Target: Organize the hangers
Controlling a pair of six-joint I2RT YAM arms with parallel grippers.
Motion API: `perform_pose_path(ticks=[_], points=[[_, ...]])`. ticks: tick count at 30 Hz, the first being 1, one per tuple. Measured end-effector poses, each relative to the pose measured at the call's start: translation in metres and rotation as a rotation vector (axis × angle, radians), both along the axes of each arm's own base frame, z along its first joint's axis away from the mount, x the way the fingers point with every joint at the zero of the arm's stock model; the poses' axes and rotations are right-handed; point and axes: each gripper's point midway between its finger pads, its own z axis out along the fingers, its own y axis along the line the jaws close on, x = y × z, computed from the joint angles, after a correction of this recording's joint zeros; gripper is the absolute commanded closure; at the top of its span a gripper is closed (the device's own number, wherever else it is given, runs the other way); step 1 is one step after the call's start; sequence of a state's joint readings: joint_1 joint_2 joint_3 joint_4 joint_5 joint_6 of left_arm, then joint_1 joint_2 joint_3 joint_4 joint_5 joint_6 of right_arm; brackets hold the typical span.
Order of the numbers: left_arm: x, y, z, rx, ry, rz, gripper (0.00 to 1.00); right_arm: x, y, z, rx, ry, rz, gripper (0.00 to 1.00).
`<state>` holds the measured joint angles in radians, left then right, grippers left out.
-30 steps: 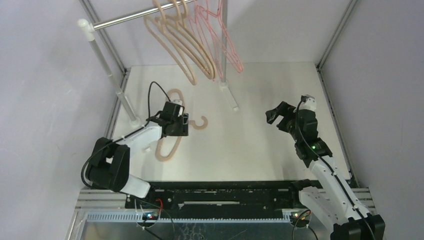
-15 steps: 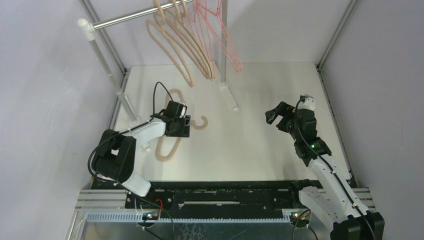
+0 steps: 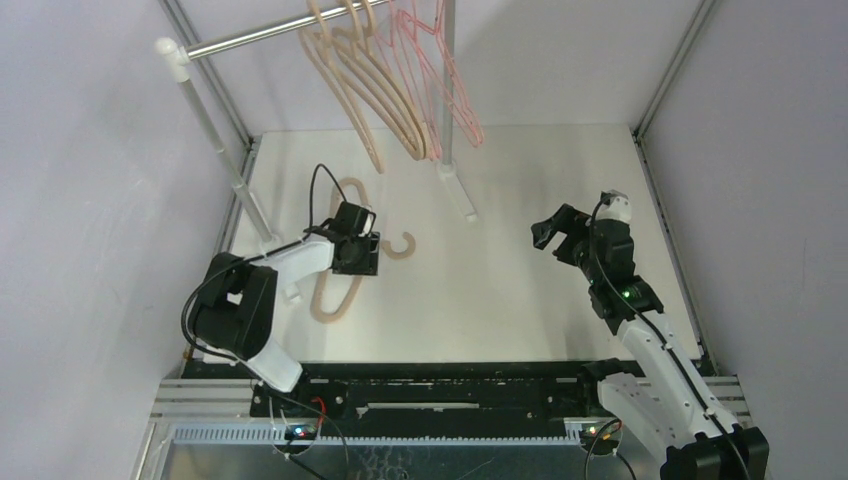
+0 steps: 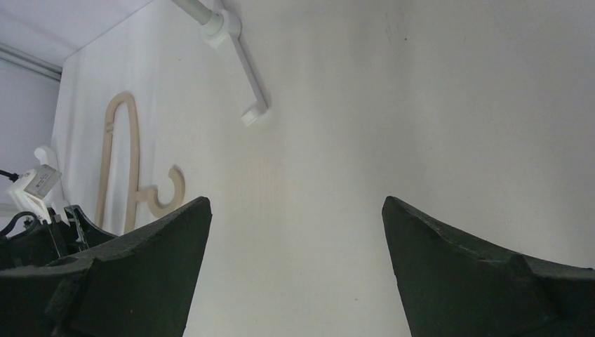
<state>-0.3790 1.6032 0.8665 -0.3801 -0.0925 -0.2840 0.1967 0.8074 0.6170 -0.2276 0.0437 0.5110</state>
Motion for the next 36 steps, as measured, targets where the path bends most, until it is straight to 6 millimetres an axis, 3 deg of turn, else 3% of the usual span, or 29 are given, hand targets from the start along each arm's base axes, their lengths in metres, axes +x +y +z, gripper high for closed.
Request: perform_pose_path(ticks=[3, 11, 15, 17, 25, 29, 32, 36], points=[[0.002, 0.000, 0.000, 0.003, -0.001, -0.001, 0.40, -0.003, -0.001, -0.003, 0.000, 0.000, 0.000, 0.00], [0.006, 0.001, -0.001, 0.005, -0.009, 0.006, 0.60, -0.007, -0.002, -0.003, -0.003, -0.005, 0.001, 0.00], [0.013, -0.001, -0.002, -0.014, -0.030, 0.013, 0.82, -0.007, -0.002, 0.000, -0.004, -0.016, 0.001, 0.00], [0.017, -0.003, -0.002, -0.027, -0.042, 0.014, 0.99, -0.008, -0.003, 0.001, -0.003, -0.021, -0.002, 0.00], [0.021, -0.009, 0.000, -0.081, -0.111, 0.008, 1.00, -0.011, -0.005, 0.006, -0.001, -0.034, -0.004, 0.00], [-0.003, -0.009, 0.005, -0.145, -0.129, 0.023, 1.00, -0.012, -0.005, 0.008, 0.001, -0.041, -0.004, 0.00], [-0.014, -0.013, 0.030, -0.228, -0.188, 0.043, 1.00, -0.011, -0.004, 0.005, 0.000, -0.035, -0.003, 0.00], [-0.004, -0.025, 0.092, -0.361, -0.363, 0.051, 1.00, -0.011, -0.003, 0.001, 0.000, -0.023, 0.001, 0.00]])
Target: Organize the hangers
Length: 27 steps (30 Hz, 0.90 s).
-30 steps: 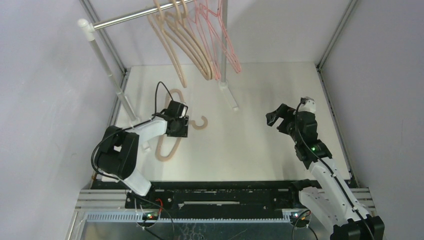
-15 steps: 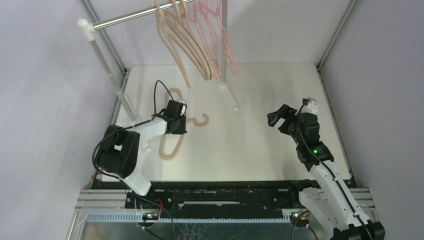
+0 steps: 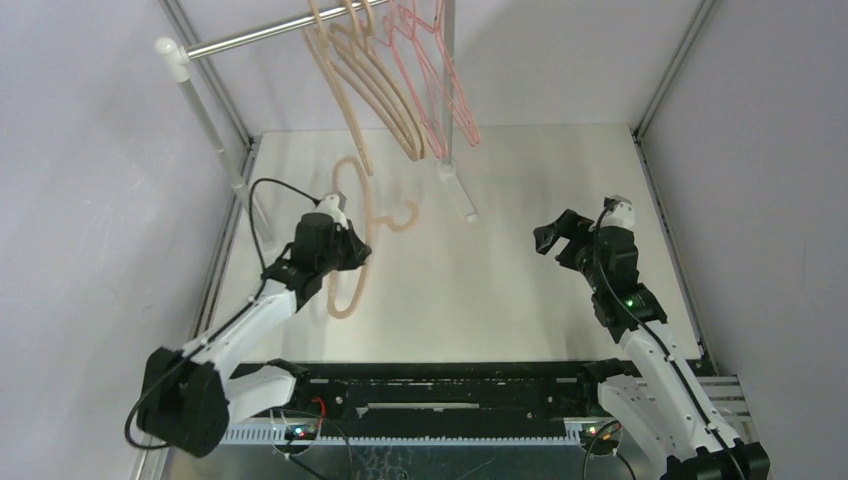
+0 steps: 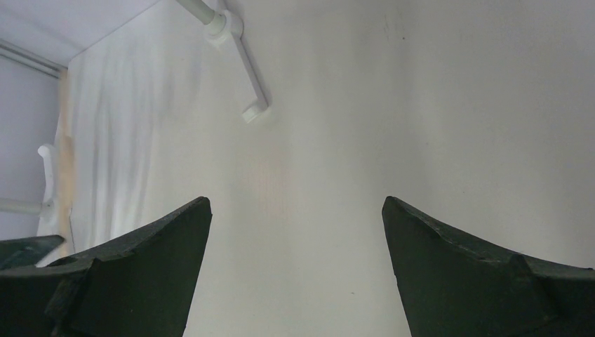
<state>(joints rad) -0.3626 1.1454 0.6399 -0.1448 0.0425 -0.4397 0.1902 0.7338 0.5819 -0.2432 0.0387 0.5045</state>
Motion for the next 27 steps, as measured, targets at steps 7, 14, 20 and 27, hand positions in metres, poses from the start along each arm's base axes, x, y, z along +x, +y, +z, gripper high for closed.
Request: perform_pose_path(ticks=[7, 14, 20, 27], points=[[-0.001, 0.002, 0.062, -0.082, -0.159, 0.030, 1.00, 0.000, 0.001, 0.000, 0.003, -0.001, 0.006, 0.00], [-0.017, 0.022, 0.090, -0.110, -0.222, 0.096, 1.00, 0.002, 0.004, 0.000, 0.009, -0.001, 0.019, 0.00], [-0.037, 0.044, 0.125, -0.123, -0.307, 0.152, 1.00, 0.004, 0.008, -0.003, 0.008, 0.007, 0.031, 0.00], [-0.059, 0.074, 0.140, -0.106, -0.344, 0.241, 1.00, 0.004, 0.017, -0.007, 0.005, 0.019, 0.061, 0.00]])
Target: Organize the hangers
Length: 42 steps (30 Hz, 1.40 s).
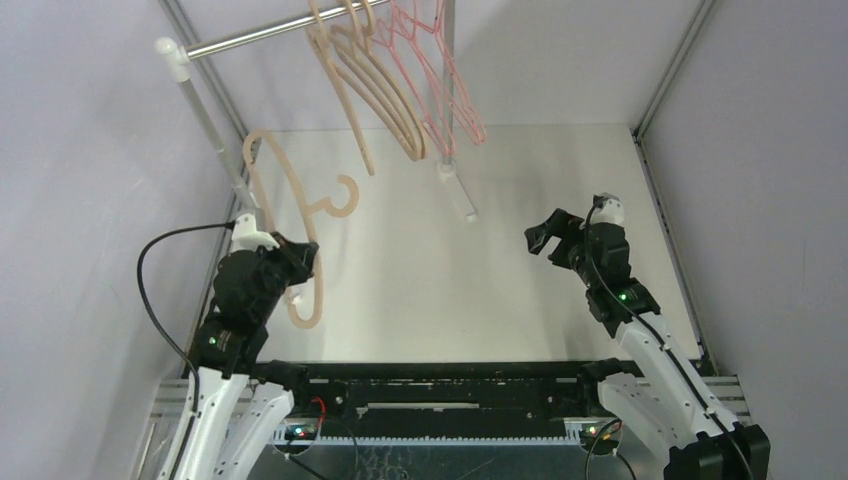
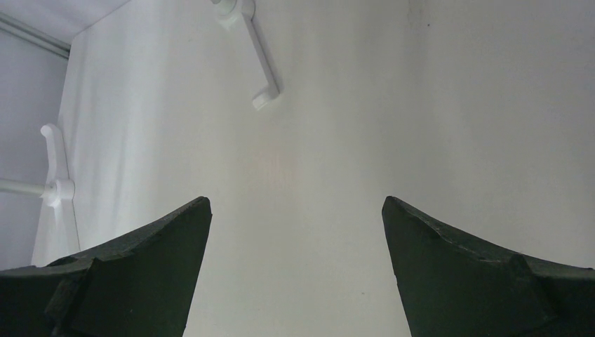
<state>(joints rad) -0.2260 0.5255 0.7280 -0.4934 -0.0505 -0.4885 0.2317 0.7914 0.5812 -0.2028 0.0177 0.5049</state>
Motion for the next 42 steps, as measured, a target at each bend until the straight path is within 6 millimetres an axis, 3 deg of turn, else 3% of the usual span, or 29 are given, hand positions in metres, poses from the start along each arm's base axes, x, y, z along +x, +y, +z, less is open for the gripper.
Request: perform_pose_path(ticks=[10, 16, 21, 28, 34, 42], points=[[-0.015, 0.002, 0.018, -0.012, -0.021, -0.016, 1.00, -0.001, 0.007, -0.003, -0.008, 0.008, 0.019, 0.00], [-0.006, -0.009, 0.055, -0.041, -0.083, -0.064, 1.00, -0.002, 0.004, -0.001, -0.016, 0.014, 0.006, 0.00], [0.005, -0.021, 0.086, -0.071, -0.144, -0.111, 1.00, 0.001, 0.002, 0.020, -0.013, -0.027, -0.010, 0.00], [0.015, -0.028, 0.112, -0.098, -0.206, -0.152, 1.00, 0.000, 0.000, 0.026, -0.014, -0.040, -0.020, 0.00], [0.036, -0.021, 0.130, -0.163, -0.242, -0.140, 1.00, -0.002, -0.001, 0.025, -0.019, -0.029, -0.024, 0.00], [0.086, -0.015, 0.141, -0.306, -0.260, -0.142, 1.00, 0.000, -0.004, 0.036, -0.025, -0.045, -0.038, 0.00]])
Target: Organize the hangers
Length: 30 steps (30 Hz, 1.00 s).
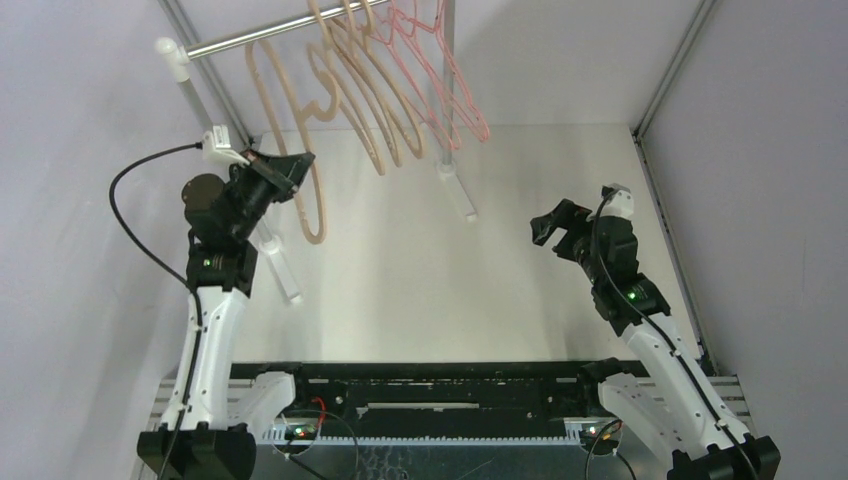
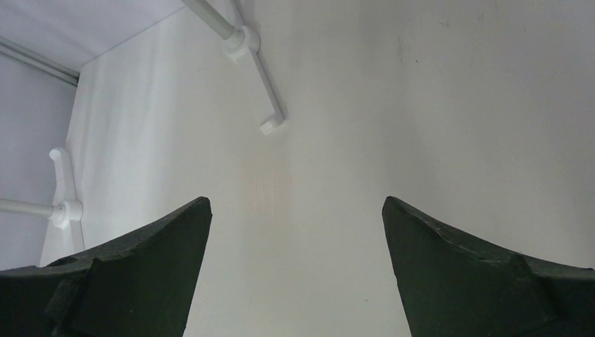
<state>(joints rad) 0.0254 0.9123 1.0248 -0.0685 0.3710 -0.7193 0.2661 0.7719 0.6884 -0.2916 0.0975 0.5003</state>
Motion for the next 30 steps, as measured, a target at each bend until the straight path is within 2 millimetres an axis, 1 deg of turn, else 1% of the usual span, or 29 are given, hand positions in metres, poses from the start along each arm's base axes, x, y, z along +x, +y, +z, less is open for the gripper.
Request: perform_pose_path(ticks=[2, 4, 9, 12, 15, 22, 30], points=[[0.009, 0.002, 0.003, -0.026, 0.001, 0.002, 1.00, 0.000, -0.001, 0.000, -0.003, 0.003, -0.004, 0.00], [0.015, 0.004, 0.013, -0.050, -0.017, 0.000, 1.00, -0.001, -0.002, -0.002, -0.006, 0.008, -0.006, 0.00], [0.021, 0.008, 0.059, -0.105, -0.133, -0.012, 1.00, -0.001, -0.003, -0.003, -0.010, 0.014, -0.013, 0.00], [0.025, 0.009, 0.078, -0.129, -0.181, -0.019, 1.00, 0.000, -0.003, -0.003, -0.012, 0.017, -0.015, 0.00], [0.034, 0.010, 0.081, -0.146, -0.192, -0.024, 1.00, 0.001, -0.002, -0.003, -0.013, 0.019, -0.014, 0.00], [0.058, 0.016, 0.073, -0.202, -0.171, -0.015, 1.00, 0.002, -0.003, -0.003, -0.017, 0.021, -0.021, 0.00], [0.073, 0.020, 0.079, -0.262, -0.205, -0.007, 1.00, 0.003, -0.004, -0.001, -0.020, 0.018, -0.027, 0.00]])
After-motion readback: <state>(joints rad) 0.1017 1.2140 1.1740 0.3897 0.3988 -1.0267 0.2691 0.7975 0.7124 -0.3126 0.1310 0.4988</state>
